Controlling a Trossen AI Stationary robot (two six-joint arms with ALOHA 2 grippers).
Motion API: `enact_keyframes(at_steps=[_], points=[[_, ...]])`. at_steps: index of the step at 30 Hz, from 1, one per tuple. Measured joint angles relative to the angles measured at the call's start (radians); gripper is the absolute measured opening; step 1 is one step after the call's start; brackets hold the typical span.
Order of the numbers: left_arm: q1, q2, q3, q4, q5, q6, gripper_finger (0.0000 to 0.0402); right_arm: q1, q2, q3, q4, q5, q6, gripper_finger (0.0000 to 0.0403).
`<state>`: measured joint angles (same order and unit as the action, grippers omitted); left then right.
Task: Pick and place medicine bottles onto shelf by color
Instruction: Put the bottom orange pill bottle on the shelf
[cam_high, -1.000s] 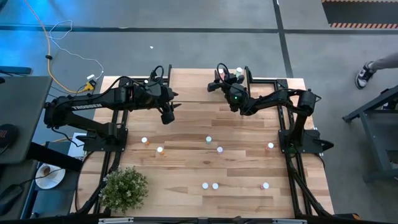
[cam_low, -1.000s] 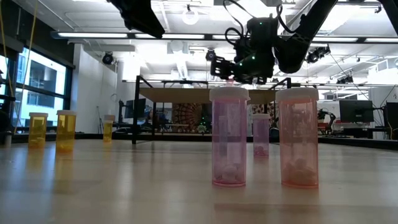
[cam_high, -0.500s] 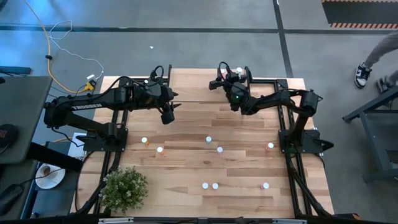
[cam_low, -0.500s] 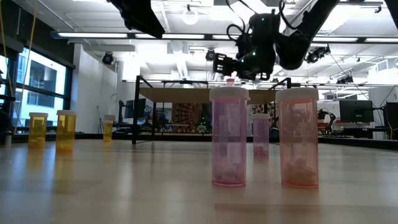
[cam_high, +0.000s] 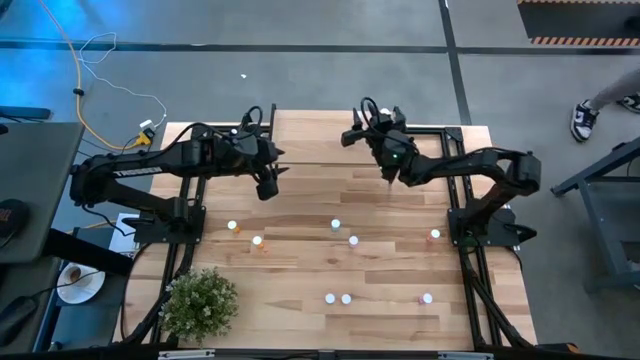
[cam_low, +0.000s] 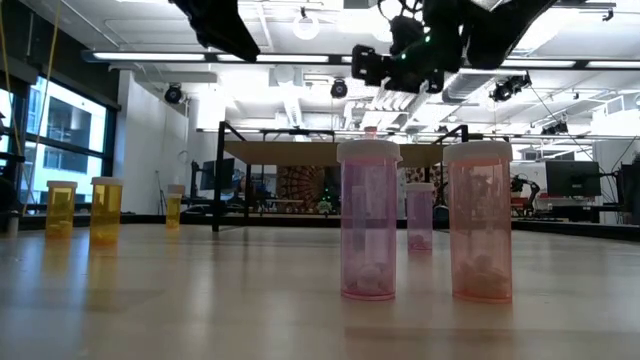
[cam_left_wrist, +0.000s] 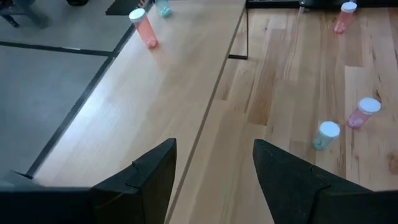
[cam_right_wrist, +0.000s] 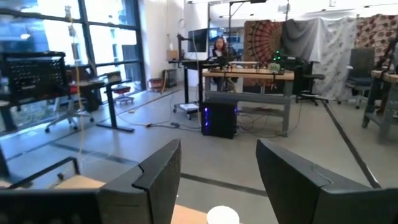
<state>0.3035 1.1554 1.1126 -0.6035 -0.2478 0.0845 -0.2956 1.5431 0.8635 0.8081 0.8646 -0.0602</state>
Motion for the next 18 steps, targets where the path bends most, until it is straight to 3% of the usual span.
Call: enact_keyframes(at_steps=[9,18], points=[[-0.009,-0.048,0.0,-0.077,0.005,-0.07,0.0202,0.072,-0.158,0.0,-0.237,-0.004,0.009,0.0201],[-0.057,-0.055,0.0,-0.189,0.046,-0.117,0.0202,0.146,-0.296,0.0,-0.538,-0.065,0.137,0.0201]])
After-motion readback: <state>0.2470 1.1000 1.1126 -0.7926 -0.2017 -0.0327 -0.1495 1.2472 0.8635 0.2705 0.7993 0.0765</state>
